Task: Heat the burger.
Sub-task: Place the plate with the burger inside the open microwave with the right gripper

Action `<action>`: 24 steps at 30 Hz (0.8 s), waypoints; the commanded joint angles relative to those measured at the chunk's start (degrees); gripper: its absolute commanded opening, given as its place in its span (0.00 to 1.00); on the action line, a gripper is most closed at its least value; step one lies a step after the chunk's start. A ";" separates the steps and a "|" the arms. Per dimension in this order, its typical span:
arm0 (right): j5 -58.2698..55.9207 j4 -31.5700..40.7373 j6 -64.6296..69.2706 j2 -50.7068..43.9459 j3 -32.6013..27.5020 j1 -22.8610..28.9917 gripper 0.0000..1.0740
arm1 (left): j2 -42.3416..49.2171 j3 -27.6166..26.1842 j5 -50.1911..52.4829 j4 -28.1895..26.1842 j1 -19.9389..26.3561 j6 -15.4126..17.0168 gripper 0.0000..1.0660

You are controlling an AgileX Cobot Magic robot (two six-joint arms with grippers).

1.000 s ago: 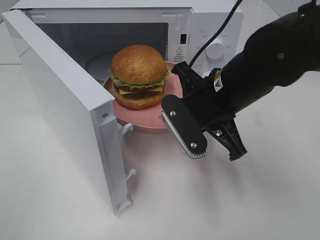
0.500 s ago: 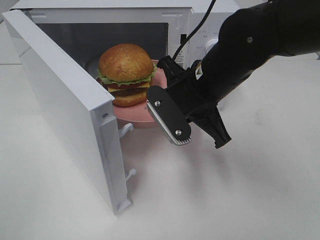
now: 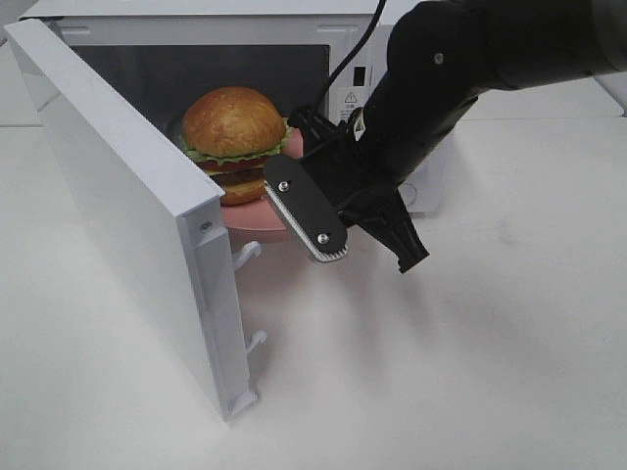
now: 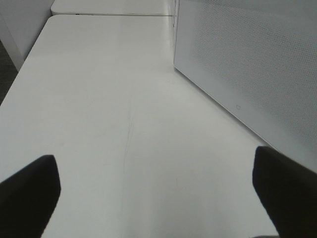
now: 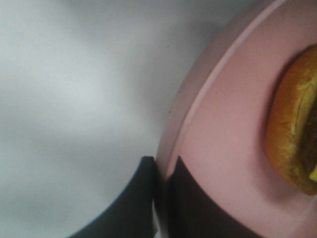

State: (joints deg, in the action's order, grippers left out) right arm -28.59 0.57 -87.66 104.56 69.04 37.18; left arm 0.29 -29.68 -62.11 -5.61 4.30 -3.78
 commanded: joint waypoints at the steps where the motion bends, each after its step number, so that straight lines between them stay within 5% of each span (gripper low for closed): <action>1: 2.52 0.40 -0.23 0.46 2.64 0.29 0.00 | 0.29 0.00 0.69 -0.06 0.06 0.11 0.92; 24: 2.23 -4.70 6.65 8.42 13.46 0.29 0.00 | 0.29 0.00 0.69 -0.06 0.06 0.11 0.92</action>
State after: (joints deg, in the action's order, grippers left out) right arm -29.34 -3.55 -82.10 113.67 81.42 37.47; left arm 0.29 -29.68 -62.11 -5.61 4.30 -3.78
